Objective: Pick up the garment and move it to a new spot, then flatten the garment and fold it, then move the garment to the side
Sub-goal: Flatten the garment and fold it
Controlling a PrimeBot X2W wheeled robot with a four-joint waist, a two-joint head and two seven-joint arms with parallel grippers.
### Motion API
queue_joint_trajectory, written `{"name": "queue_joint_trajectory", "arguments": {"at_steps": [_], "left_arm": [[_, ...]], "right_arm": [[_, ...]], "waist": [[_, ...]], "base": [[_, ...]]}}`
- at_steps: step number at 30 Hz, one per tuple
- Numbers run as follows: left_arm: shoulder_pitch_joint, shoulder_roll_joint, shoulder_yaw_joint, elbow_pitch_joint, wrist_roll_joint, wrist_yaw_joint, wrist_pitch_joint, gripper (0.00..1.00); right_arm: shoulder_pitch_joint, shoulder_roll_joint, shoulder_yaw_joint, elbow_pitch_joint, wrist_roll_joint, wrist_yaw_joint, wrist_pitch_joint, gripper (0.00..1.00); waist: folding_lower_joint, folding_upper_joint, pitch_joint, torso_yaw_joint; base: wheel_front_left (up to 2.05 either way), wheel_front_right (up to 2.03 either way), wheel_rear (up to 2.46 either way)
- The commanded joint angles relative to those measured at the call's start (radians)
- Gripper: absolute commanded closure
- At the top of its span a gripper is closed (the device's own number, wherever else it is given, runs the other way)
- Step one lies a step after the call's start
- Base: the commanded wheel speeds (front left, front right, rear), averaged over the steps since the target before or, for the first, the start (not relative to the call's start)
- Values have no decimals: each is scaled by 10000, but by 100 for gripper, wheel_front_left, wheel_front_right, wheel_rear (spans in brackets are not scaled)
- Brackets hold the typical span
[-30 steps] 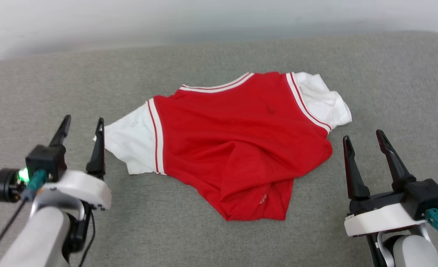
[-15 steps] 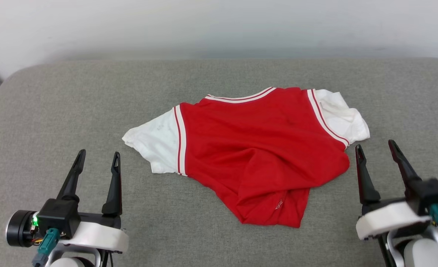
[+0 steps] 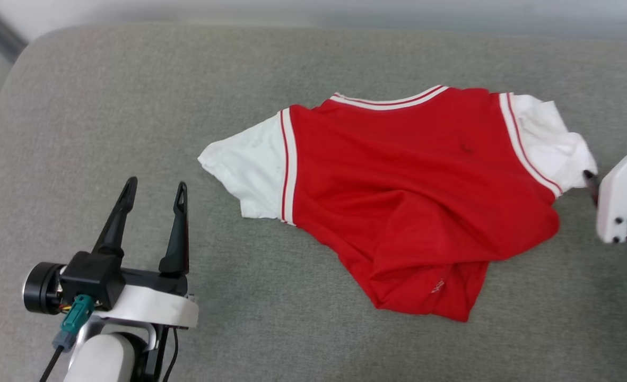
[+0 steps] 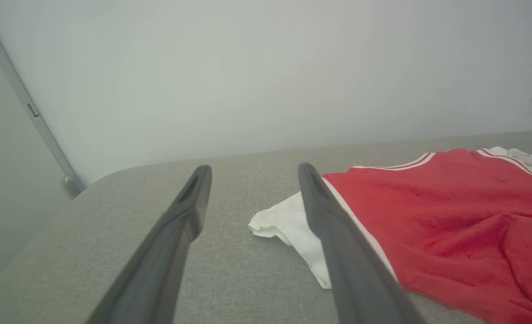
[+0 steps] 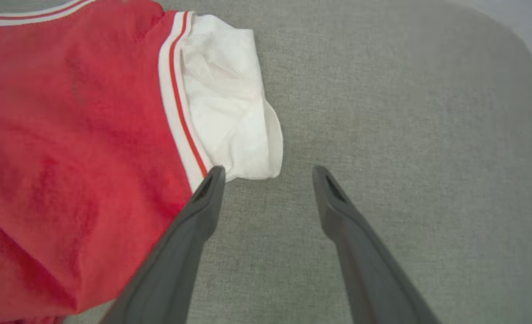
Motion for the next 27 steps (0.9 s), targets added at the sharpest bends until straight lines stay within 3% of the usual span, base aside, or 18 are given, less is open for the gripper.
{"name": "queue_joint_trajectory", "arguments": {"at_steps": [1,8,16,17,18,19,27], "left_arm": [[-153,-94,66,12,97,-74,-24,0],[-570,-556,158,179,421,-512,-24,0],[-752,-1029,344,384,760,-873,-25,0],[-732,-1060,385,405,784,-912,-25,0],[-694,-1075,434,438,824,-946,-25,0],[-636,-1097,481,478,865,-958,-25,0],[-131,-1185,772,617,1157,-1127,-25,0]], "right_arm": [[-292,-153,-6,131,82,-5,276,0],[-1584,-709,-188,1239,381,-5,1707,0],[-1573,-840,-397,2716,77,-5,1699,0],[-1448,-798,-456,2860,57,-5,1642,50],[-1306,-760,-523,2995,46,-5,1566,93],[-1171,-732,-599,3116,64,-7,1495,100],[-72,-784,-562,3030,499,-7,535,100]], "waist": [[0,0,368,356],[0,0,1009,1002],[0,0,1198,1450],[0,0,1172,1462],[0,0,1129,1459],[0,0,1069,1443],[0,0,94,846]], "base": [[0,0,0],[0,0,0],[0,0,0],[0,0,0],[0,0,0],[0,0,0],[0,0,0]]}}
